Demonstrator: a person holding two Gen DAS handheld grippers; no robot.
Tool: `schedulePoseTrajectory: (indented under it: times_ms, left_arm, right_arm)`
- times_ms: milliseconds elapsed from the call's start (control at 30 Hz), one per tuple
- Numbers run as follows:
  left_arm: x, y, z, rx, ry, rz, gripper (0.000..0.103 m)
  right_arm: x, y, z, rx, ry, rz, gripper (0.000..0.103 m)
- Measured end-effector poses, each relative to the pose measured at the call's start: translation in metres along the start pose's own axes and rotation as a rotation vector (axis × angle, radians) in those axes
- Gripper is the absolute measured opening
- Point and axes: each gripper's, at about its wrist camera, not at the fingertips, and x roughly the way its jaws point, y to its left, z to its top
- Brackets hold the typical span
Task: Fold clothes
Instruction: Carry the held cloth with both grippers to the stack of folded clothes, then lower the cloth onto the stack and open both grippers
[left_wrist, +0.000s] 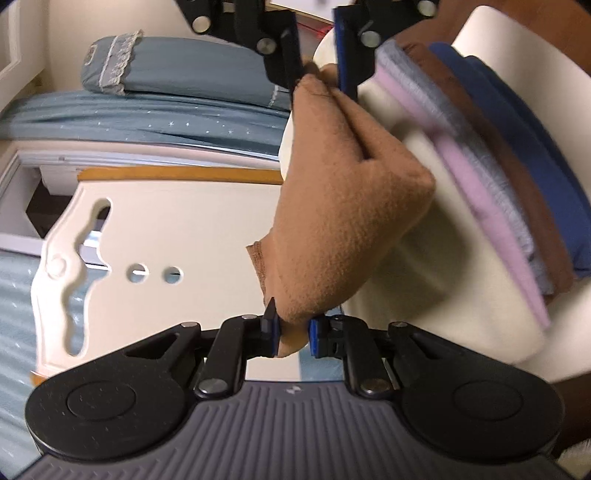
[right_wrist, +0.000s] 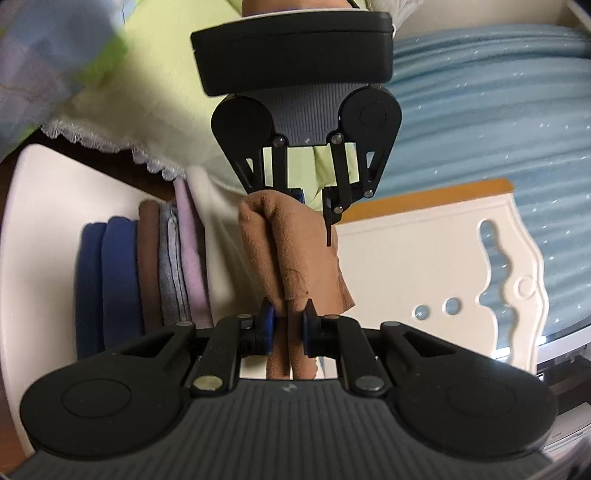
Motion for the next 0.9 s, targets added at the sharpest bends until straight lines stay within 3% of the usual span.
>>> schedulePoseTrajectory:
  times_ms: [367, 900]
  left_arm:
    - [0.007, -0.007, -0.005, 0.026, -0.032, -0.036, 0.024]
    - [-0.032, -0.011, -0.006, -0.034, 0.004, 0.016, 0.029]
  right_arm:
    - [0.014, 0.011, 0.006, 0.013, 0.017, 0.06, 0.011]
    - [-0.004, 0.02, -0.004, -0.005, -0.032, -0.005, 0.016]
